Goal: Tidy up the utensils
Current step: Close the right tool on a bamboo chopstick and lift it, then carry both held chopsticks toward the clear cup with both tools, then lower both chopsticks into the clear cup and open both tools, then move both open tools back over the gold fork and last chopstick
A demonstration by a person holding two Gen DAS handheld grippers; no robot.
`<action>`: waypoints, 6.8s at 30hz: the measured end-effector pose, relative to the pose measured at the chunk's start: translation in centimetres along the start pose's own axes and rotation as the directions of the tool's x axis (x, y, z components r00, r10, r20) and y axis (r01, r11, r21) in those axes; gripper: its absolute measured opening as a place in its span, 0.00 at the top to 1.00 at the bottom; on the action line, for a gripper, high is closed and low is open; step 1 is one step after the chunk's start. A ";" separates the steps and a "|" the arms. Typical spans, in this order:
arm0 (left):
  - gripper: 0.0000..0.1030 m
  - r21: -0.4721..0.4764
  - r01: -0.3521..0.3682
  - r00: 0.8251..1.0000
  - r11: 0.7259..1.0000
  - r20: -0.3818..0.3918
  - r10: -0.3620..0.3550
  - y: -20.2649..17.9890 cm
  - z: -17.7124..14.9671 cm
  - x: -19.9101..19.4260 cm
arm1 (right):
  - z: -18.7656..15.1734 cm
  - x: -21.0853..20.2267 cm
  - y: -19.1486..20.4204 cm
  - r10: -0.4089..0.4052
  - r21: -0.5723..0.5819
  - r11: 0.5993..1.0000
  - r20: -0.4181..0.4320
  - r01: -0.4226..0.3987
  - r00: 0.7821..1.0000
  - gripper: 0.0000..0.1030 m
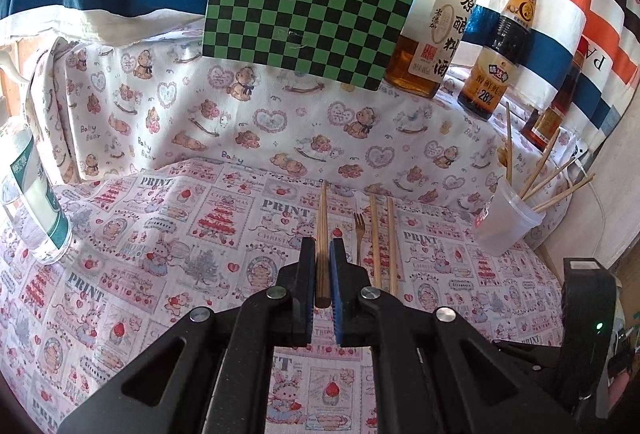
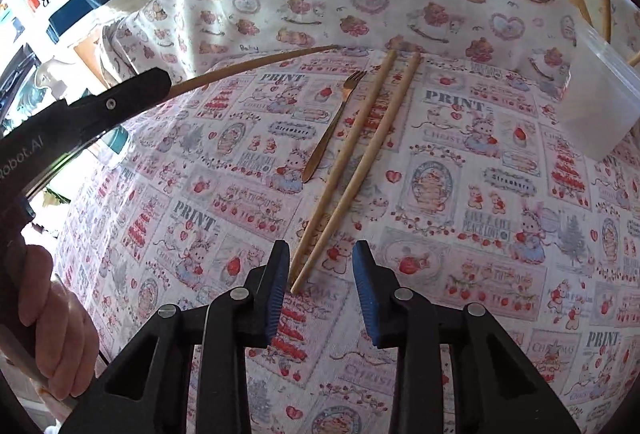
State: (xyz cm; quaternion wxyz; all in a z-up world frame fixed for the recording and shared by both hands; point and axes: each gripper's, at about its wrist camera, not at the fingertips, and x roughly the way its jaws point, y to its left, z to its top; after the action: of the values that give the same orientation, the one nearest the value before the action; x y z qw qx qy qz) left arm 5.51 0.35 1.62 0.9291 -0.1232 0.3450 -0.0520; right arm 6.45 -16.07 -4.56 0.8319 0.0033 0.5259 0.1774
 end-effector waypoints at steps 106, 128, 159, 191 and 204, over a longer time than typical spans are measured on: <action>0.94 0.248 0.265 0.900 0.932 0.282 -0.331 -23.1 12.9 -0.3 | 10.1 -24.9 -19.3 -0.272 0.257 0.957 0.627 0.135 0.730 0.95; 0.94 0.231 0.241 0.867 0.943 0.385 -0.316 -23.3 13.2 -0.7 | 8.7 -20.7 -19.9 -0.259 0.250 0.958 0.538 0.142 0.802 0.95; 0.28 0.348 0.099 0.914 0.932 0.338 -0.223 -22.1 10.2 -1.1 | 6.9 -22.3 -18.9 -0.272 0.241 0.958 0.584 0.156 0.765 0.46; 0.05 0.162 -0.078 0.879 0.984 0.477 -0.009 -7.6 2.0 -9.9 | -2.8 -20.9 -8.9 -0.197 0.148 0.980 0.661 0.132 0.724 0.34; 0.05 0.120 -0.082 0.945 0.989 0.324 0.039 -3.1 0.4 -3.9 | -2.6 -15.8 -10.5 -0.216 0.154 0.976 0.557 0.156 0.802 0.34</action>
State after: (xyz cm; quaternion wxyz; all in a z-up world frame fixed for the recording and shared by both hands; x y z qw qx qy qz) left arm 2.81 -1.89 5.16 0.9800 -0.0579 0.1888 -0.0254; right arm 1.11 -31.08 6.05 0.9630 0.0465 0.2587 0.0590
